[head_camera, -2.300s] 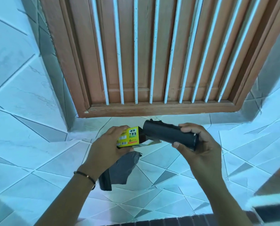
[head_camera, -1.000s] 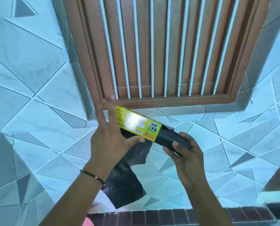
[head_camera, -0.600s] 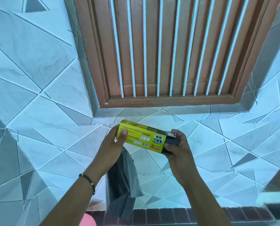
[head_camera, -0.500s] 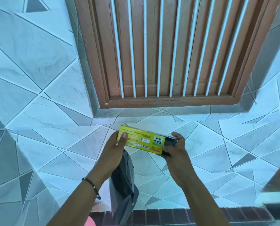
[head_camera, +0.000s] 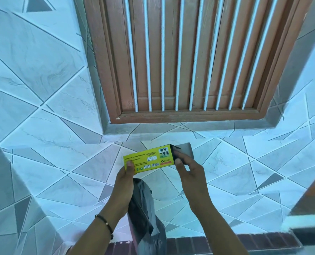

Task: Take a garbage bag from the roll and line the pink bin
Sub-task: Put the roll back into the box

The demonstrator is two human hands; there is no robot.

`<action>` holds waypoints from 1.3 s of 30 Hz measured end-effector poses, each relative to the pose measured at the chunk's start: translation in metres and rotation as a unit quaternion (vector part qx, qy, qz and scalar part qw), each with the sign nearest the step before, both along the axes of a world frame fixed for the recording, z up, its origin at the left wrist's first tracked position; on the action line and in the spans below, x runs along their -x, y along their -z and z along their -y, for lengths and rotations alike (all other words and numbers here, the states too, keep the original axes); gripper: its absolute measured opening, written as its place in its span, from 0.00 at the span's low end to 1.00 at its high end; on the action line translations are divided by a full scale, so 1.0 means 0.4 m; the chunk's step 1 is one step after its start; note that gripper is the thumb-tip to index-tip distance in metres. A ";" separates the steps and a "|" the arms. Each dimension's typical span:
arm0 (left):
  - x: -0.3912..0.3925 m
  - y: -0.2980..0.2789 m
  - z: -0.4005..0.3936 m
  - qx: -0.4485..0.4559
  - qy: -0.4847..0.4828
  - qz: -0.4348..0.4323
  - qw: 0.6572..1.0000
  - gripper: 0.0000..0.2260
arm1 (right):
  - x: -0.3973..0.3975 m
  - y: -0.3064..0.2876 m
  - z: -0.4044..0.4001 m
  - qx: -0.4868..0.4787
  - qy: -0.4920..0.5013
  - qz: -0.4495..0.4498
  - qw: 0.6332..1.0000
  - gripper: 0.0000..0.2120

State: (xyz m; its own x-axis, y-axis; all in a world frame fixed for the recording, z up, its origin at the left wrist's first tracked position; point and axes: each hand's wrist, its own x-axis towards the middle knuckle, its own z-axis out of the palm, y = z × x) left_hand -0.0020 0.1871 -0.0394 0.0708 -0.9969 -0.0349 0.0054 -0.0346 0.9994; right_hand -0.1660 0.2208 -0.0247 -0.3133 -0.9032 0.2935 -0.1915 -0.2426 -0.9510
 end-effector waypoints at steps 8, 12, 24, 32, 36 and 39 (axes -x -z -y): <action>-0.016 0.019 0.005 -0.010 0.011 0.032 0.999 0.20 | 0.017 -0.006 0.012 0.036 -0.018 -0.180 0.983 0.24; -0.011 0.012 -0.005 0.011 0.012 0.047 0.999 0.20 | 0.017 -0.006 0.024 0.085 0.046 -0.179 0.979 0.23; -0.023 0.010 0.007 0.005 0.027 0.029 0.999 0.19 | 0.009 -0.002 0.011 0.086 0.106 -0.041 0.990 0.16; -0.019 0.014 0.008 -0.025 -0.020 -0.026 0.999 0.16 | -0.004 0.010 0.010 0.101 0.084 -0.173 0.976 0.11; -0.026 0.012 0.012 -0.020 -0.029 -0.033 0.999 0.16 | -0.014 0.005 0.003 0.078 0.075 -0.175 0.979 0.13; -0.022 0.014 0.008 -0.016 -0.026 -0.042 0.999 0.16 | -0.011 0.011 0.013 0.056 0.132 -0.161 0.977 0.09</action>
